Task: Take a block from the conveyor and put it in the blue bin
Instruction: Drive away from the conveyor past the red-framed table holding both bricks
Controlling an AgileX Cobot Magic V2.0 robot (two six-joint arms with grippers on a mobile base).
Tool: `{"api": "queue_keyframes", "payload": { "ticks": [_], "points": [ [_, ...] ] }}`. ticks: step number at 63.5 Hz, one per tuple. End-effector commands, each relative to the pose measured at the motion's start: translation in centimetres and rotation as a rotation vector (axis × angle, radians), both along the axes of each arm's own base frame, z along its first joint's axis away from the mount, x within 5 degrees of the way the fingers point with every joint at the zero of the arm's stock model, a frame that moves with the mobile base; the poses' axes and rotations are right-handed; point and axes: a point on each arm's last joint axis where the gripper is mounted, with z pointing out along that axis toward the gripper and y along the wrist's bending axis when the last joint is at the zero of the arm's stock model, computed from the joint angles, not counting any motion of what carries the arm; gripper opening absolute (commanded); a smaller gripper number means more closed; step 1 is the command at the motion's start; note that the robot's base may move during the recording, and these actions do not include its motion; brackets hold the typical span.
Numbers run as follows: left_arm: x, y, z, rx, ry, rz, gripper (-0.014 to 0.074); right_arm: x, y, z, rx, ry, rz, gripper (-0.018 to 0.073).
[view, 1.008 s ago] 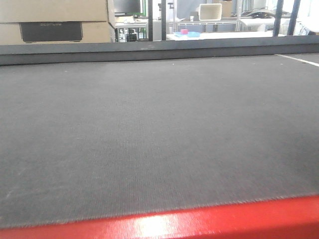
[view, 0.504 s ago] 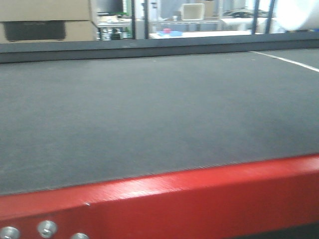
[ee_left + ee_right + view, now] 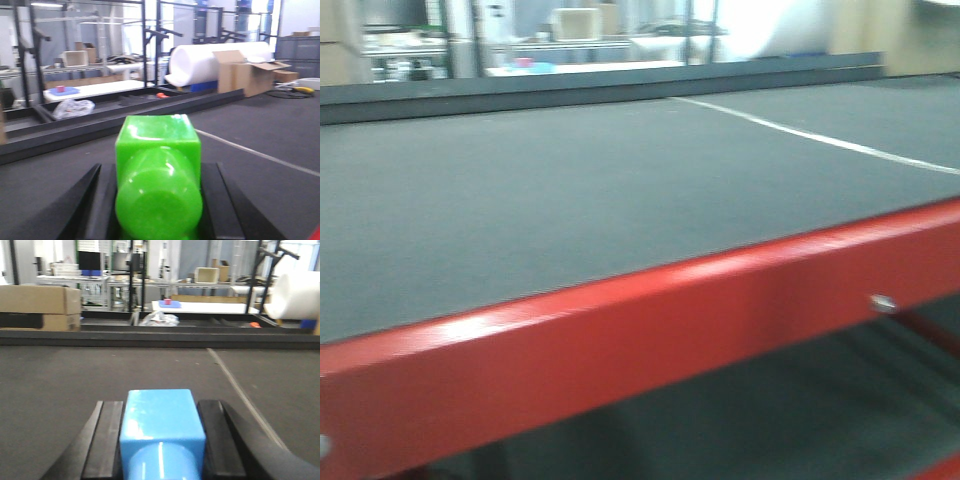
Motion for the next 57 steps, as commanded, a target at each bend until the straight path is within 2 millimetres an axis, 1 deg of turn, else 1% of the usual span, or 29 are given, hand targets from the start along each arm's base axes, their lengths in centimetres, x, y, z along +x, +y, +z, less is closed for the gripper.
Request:
{"api": "queue_keyframes", "payload": {
  "ticks": [1, 57],
  "points": [
    [-0.13, 0.00, 0.19, -0.007, -0.018, -0.004, -0.0111, -0.14, -0.08, 0.20, 0.006, -0.027, -0.002, -0.0161],
    [-0.13, 0.00, 0.19, -0.007, -0.018, -0.004, -0.0111, -0.14, -0.08, 0.20, 0.006, -0.027, -0.002, -0.0161]
  ]
}}
